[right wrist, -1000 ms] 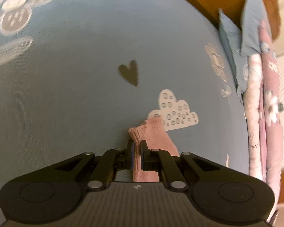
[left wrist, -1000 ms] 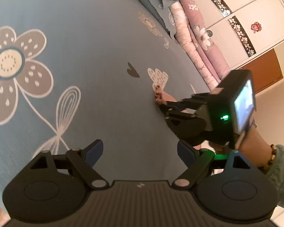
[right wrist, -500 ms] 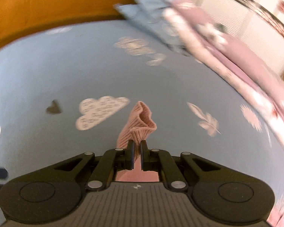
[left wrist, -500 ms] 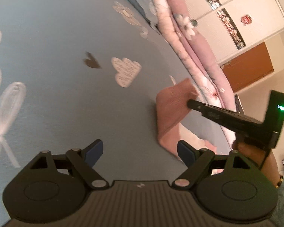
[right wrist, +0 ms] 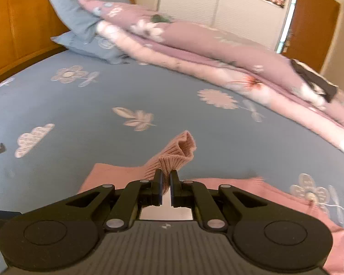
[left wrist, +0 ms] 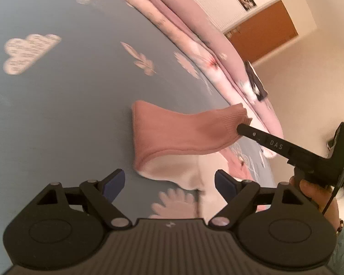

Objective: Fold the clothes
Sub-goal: 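Lift the hem with the right tool and fold it toward the collar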

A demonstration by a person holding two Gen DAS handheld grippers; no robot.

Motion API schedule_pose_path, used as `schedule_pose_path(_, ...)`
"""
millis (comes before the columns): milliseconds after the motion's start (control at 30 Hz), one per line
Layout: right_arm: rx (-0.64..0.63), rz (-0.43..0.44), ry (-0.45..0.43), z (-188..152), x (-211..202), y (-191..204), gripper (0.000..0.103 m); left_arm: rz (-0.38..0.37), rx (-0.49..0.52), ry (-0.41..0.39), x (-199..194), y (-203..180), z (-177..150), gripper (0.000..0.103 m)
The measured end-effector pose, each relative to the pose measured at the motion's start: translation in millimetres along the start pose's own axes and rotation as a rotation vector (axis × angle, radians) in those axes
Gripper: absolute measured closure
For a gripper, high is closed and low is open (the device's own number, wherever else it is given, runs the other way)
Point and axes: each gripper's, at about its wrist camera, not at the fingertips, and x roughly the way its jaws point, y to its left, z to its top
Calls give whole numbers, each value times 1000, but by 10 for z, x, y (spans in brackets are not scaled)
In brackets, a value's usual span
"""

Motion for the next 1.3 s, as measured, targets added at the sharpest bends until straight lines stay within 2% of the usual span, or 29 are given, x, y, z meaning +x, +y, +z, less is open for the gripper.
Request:
schedule_pose_path(167, 7, -41, -9, -74, -97, -394, 95, 5, 90, 46, 305, -366, -90, 18)
schedule_pose_path(267, 17, -54, -19, -86, -143, -604, 95, 98, 168, 90, 493, -574, -133, 18)
schedule_pose_path(400, 14, -61, -26, -95, -154, -840, 95, 195, 212, 133, 762, -755, -180, 18)
schedule_pose_path(467, 10, -63, -32, -84, -166, -951, 95, 206, 187, 136, 879, -800, -195, 18)
schedule_pose_path(700, 12, -82, -61, -22, -215, -1319, 95, 326, 185, 130, 1325, -900, -239, 18)
schedule_pose_path(833, 4, -97, -66, -28, -192, -1506, 95, 377, 177, 119, 1439, -890, -281, 18)
schedule_pose_path(1000, -4, -122, -62, -70, -161, -1701, 95, 393, 148, 100, 1457, -878, -292, 18)
schedule_pose_path(1300, 44, -171, -17, -306, -205, -2026, 95, 420, 201, 109, 1672, -990, -319, 18)
